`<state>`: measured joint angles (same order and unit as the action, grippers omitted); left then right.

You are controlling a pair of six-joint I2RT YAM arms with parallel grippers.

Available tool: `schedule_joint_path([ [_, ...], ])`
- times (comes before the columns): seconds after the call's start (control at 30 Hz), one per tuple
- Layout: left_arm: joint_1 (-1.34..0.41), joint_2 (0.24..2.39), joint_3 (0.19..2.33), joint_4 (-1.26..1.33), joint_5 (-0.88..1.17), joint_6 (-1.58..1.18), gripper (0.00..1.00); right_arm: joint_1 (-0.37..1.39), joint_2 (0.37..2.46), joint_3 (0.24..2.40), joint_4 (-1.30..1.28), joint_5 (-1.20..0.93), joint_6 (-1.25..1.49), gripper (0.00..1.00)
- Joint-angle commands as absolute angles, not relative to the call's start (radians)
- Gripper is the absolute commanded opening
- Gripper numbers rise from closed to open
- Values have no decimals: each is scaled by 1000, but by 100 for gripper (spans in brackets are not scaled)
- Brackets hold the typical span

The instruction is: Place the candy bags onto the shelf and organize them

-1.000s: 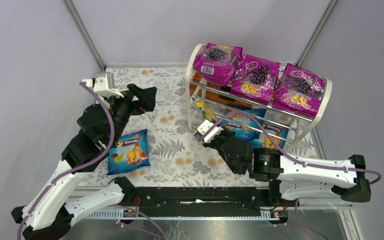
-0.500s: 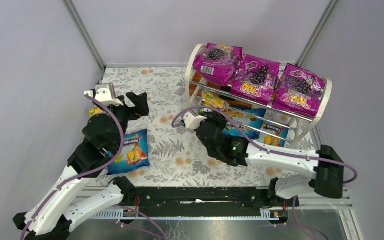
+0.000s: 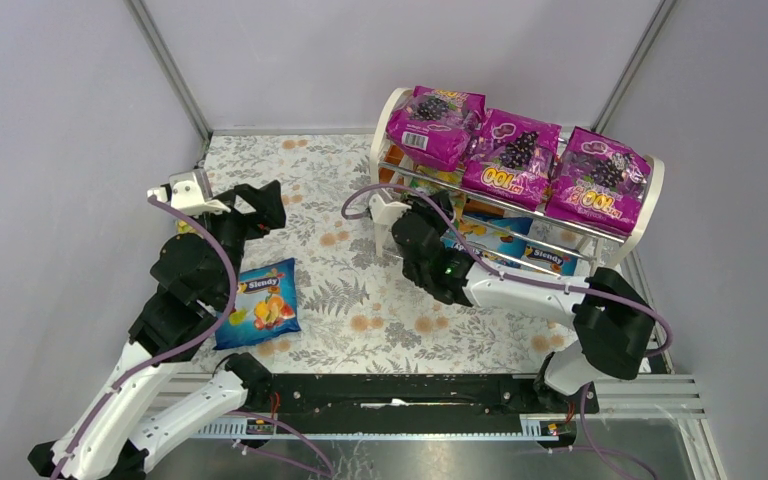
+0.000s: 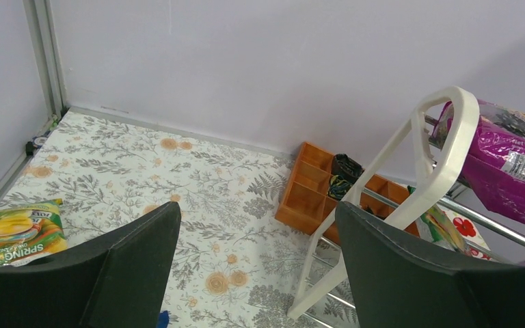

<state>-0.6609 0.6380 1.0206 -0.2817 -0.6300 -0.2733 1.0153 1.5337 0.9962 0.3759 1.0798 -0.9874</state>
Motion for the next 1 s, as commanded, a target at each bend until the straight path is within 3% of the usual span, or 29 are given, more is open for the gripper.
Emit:
schedule_joint_path([
  [0.0,-646,634,1017,-240,-592,-290,88,982,1548,1003,555,1057,-1075,30],
  [0.2,-636,638,1015,-242,-582,-296,88,963,1579,999,526,1033,-1059,40],
  [0.33,-626,640,1013,-242,-565,-304,88,964,1540,1101,109,926,-765,57],
  [0.57,-608,643,1012,-246,-538,-317,88,966,1458,1192,-218,746,-516,90],
  [0.8,-599,647,1011,-246,-526,-324,88,966,1407,1209,-324,693,-440,92],
  [0.97,-597,649,1008,-246,-517,-328,88,965,1363,1194,-333,679,-400,81],
])
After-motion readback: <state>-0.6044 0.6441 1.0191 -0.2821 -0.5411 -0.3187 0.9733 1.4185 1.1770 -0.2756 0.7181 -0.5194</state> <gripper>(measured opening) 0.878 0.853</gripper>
